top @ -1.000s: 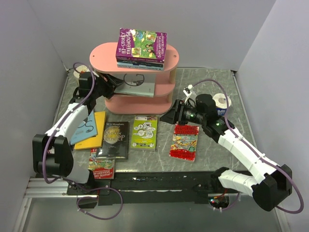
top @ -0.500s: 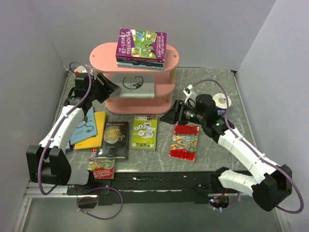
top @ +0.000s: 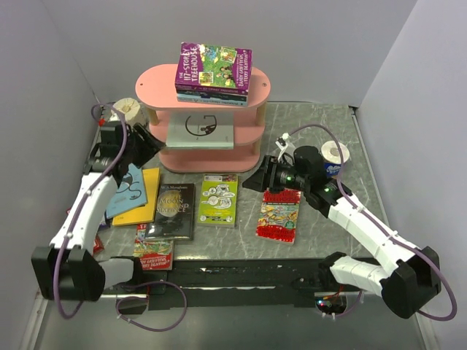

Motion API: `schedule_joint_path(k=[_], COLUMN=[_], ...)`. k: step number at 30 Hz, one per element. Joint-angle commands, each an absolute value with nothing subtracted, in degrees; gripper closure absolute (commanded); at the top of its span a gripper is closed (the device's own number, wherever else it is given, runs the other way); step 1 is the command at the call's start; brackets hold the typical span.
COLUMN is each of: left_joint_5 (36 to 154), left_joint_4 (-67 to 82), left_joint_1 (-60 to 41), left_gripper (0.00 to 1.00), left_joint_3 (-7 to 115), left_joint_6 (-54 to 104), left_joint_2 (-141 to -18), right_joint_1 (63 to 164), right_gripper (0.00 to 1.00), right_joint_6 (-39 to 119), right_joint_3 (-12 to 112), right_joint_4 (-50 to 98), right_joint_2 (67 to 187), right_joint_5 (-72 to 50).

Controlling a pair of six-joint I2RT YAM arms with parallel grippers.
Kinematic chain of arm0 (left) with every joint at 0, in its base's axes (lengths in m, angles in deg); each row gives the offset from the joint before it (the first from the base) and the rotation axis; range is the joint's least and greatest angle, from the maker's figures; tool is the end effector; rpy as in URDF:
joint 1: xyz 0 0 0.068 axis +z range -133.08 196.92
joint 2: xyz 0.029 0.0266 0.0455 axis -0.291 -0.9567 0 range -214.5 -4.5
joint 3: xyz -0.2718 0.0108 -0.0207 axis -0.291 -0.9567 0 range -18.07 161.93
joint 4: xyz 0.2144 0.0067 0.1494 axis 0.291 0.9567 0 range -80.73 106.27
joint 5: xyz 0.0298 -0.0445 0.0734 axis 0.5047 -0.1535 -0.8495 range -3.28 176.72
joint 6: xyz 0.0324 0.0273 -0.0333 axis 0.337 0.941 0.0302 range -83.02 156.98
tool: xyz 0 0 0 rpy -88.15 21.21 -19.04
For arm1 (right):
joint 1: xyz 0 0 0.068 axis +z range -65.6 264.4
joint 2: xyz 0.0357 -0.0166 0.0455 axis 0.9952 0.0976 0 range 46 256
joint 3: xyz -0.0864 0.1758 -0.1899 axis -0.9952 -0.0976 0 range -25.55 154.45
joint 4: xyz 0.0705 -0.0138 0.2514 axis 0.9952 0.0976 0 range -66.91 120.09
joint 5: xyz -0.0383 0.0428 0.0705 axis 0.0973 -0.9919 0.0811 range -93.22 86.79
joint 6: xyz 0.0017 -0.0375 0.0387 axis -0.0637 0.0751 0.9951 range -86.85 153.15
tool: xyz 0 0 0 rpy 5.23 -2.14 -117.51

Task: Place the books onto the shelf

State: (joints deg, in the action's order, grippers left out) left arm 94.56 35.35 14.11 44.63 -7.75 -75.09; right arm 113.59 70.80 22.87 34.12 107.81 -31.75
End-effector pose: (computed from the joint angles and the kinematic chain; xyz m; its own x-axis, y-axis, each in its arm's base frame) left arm 0.2732 -0.0182 0.3273 -0.5102 -0.6730 -0.5355 -0.2781 0.7183 -0.6378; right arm 0.2042 0.1335 0.3043 -0.7794 0.1794 -0.6003 -0.4195 0.5623 0.7126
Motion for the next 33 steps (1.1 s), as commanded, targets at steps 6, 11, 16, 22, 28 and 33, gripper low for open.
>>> schedule_joint_path(k=[6,11,16,22,28,33], left_joint_5=[86.9,89.3,96.6,88.9,87.7,87.4], left_joint_4=[35.1,33.6,27.6,26.1,23.2,22.9], left_joint_1=[14.0,14.0,13.7,9.1,8.9,8.8], left_gripper=[0.36,0.33,0.43,0.47,0.51,0.52], left_joint_3=[30.9,19.2,9.6,5.1,1.2,0.2], left_joint_6=[-9.9,-12.1,-15.5,-19.1,-22.2,-22.8], left_joint_2=[-58.3,-58.1,-61.5,-61.5,-63.6,-61.4], right_joint_1=[113.6,115.1,121.8,131.2,136.5,138.2], right_gripper=[0.39,0.39,0.39,0.33,0.31,0.29], right_joint_6=[68.8,70.7,73.1,80.9,90.1,93.9], right_joint_3=[18.0,15.3,14.3,16.6,19.4,22.2], right_joint_4=[29.9,24.7,19.3,9.5,-1.3,-3.9], right_joint_2=[108.8,111.7,116.2,128.8,143.1,149.4], right_joint_5=[-32.5,-34.0,-34.0,-35.6,-39.7,-40.4])
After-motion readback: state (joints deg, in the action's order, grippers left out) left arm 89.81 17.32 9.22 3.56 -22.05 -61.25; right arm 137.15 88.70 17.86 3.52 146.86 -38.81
